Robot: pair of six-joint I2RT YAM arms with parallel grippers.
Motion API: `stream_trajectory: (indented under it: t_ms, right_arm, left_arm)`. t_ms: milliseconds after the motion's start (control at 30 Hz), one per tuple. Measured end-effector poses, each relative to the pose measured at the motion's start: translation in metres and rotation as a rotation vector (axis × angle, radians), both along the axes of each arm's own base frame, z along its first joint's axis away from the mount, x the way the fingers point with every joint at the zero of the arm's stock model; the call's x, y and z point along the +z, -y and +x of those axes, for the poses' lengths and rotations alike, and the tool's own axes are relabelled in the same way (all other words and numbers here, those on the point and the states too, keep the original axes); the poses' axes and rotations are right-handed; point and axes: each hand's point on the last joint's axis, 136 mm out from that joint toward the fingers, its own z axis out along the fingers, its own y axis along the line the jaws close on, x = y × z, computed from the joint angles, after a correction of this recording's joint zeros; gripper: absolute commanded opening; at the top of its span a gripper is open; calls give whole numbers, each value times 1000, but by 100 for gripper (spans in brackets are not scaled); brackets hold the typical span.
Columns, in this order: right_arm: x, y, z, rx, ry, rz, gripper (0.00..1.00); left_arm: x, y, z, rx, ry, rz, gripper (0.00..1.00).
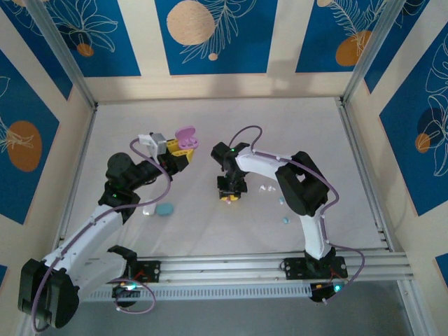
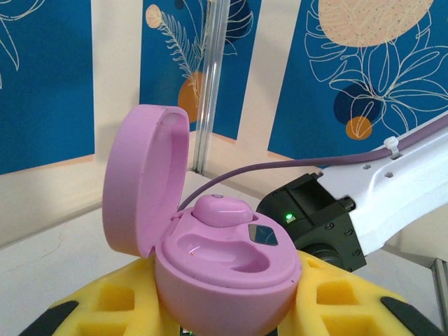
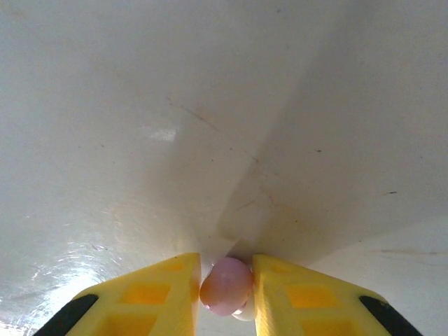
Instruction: Insert wireless bluetooth earbuds into charging case
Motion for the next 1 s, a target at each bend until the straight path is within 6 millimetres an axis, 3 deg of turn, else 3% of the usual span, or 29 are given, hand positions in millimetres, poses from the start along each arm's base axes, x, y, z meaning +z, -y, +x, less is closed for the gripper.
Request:
stream_trajectory:
  t_ms: [1000]
  right_arm:
    - [2,-3,2,8,6,3,31]
  left_arm:
    - [-5,1,3,0,-14,5,23]
